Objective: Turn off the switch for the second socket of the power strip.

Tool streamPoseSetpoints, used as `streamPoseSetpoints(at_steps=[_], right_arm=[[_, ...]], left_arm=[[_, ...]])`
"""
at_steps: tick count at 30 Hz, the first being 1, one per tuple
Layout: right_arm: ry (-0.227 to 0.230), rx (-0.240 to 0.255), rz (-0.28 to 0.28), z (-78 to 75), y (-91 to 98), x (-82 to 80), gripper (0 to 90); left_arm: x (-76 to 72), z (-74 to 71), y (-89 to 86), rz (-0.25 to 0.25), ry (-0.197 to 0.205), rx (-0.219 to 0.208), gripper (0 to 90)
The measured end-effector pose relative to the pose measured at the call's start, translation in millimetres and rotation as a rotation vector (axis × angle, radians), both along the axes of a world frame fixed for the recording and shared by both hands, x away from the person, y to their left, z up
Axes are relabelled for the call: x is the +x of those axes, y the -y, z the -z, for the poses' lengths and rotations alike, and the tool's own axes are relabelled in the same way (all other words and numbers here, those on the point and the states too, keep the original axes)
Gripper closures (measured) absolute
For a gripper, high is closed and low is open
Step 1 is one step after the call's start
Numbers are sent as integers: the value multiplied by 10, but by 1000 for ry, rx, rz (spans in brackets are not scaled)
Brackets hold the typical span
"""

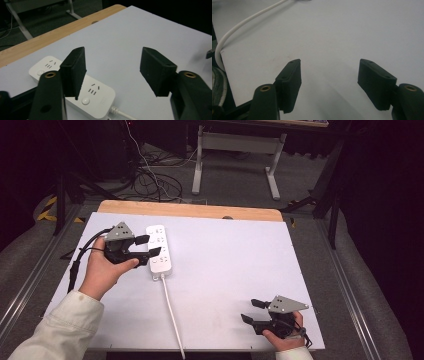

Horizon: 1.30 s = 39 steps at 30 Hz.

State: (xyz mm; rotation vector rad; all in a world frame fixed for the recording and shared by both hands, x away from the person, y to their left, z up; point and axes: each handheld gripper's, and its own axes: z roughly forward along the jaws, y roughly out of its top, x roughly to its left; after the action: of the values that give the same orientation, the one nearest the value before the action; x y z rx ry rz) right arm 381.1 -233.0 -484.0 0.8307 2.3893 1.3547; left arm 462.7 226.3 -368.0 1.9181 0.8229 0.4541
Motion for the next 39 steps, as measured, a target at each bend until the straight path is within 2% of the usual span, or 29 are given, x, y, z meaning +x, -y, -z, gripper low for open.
streamPoseSetpoints(at_steps=[1,7,11,14,20,22,28,32,37,39], right_arm=[[0,0,0,0,0,0,360],[0,-2,-2,-3,-8,0,360],[1,1,1,-5,-2,-4,360],[6,0,-1,-11,-8,-6,360],[10,5,-1,-18,-7,-16,361],[8,6,-3,-17,-10,-16,359],[10,13,-9,-24,-8,-20,357],[12,15,-10,-30,-6,-27,356],[13,9,-15,-24,-8,-25,350],[12,10,-15,-26,-8,-27,350]], left_arm=[[-37,-9,-14,4,11,5,355],[-271,-7,-97,19,24,-30,275],[-424,14,-145,34,48,-16,244],[-529,37,-184,35,85,10,221],[-743,115,-291,60,79,-29,199],[-811,152,-322,62,63,-45,176],[-965,312,-419,72,49,-69,163],[-1039,437,-496,82,40,-103,163],[-1119,600,-574,85,52,-116,163],[-1142,646,-608,91,59,-96,161]])
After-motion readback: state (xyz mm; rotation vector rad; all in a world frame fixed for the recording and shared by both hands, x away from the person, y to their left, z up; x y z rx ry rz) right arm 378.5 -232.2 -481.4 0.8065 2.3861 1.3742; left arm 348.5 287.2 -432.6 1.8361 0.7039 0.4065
